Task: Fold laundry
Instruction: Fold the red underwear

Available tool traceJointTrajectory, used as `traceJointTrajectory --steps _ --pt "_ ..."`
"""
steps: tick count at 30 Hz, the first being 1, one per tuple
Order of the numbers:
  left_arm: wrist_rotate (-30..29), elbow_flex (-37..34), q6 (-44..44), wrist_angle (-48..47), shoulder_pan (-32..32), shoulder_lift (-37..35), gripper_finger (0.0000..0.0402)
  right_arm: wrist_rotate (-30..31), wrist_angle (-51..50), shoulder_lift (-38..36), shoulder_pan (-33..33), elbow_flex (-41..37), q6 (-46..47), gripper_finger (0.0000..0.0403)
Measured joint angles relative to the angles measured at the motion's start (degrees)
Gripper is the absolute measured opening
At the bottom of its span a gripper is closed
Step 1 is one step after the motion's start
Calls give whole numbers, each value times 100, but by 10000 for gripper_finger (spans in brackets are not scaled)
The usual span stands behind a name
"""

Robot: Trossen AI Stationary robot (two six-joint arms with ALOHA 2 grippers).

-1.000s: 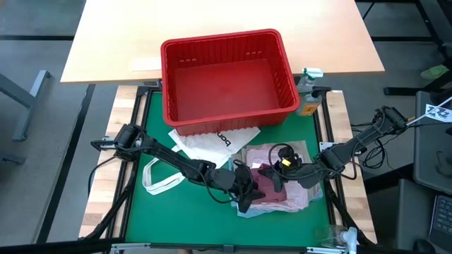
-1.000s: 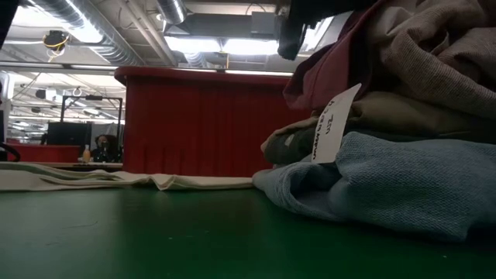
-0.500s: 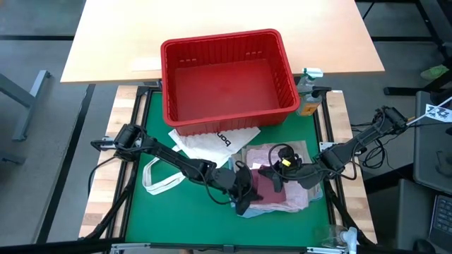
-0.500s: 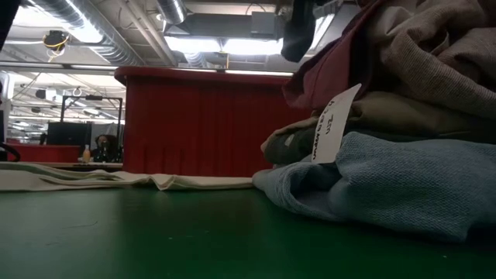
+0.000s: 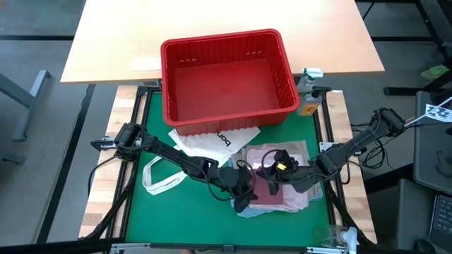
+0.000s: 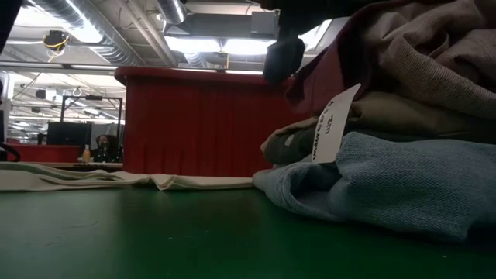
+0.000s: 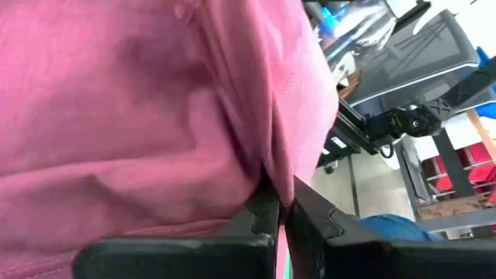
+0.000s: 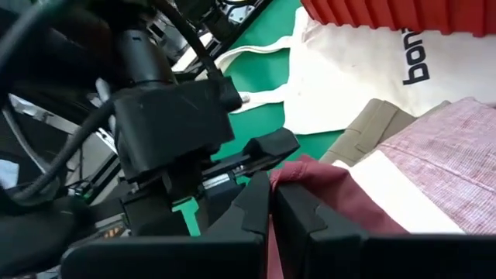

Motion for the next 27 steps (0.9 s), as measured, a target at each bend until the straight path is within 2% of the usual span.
traceJointTrajectory --steps 16,20,27 --pt "-21 0 524 -28 16 0 12 48 -99 149 -160 0 -2 10" --pt "-31 0 742 -37 16 0 37 36 -74 147 -215 0 -98 10" --pt "-25 0 874 -37 20 0 108 2 -81 147 -236 0 -282 10"
